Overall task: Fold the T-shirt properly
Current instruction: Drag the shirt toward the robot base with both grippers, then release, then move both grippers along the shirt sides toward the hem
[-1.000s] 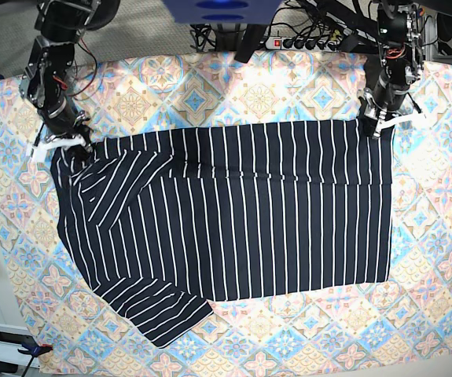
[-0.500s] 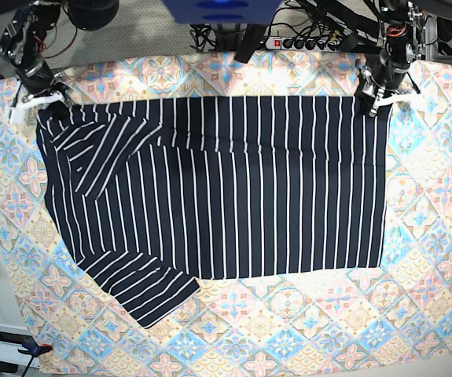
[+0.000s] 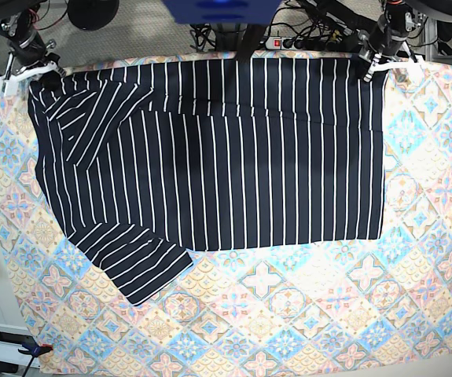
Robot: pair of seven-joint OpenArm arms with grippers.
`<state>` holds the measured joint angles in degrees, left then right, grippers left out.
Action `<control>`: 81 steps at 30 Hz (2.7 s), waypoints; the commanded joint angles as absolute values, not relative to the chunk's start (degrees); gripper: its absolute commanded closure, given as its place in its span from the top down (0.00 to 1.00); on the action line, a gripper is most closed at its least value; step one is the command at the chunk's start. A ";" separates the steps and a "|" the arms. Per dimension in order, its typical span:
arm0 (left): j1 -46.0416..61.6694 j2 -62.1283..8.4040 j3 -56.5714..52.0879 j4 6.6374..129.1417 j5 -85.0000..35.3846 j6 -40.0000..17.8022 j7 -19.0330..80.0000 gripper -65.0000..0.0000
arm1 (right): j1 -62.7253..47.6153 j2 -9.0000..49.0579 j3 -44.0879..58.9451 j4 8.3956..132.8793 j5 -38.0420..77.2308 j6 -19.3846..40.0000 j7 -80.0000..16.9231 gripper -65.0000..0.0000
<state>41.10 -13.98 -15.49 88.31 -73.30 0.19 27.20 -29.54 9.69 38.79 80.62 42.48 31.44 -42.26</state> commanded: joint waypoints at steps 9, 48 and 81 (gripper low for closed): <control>40.92 -14.46 -15.96 89.10 -73.01 0.04 26.95 0.08 | -30.11 10.07 41.54 81.98 43.30 31.96 -40.22 0.08; 37.23 -17.71 -26.86 102.90 -73.01 0.13 28.18 0.44 | -20.26 11.47 39.52 101.41 33.98 31.78 -46.37 0.19; -16.22 -26.68 -2.33 56.66 -56.04 -0.04 30.11 0.43 | -2.15 11.47 23.43 91.03 18.42 31.87 -45.93 0.19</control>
<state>-14.85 -25.76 -2.11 55.79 -55.64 0.58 31.18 -2.87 10.63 23.22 90.04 17.78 31.53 -47.16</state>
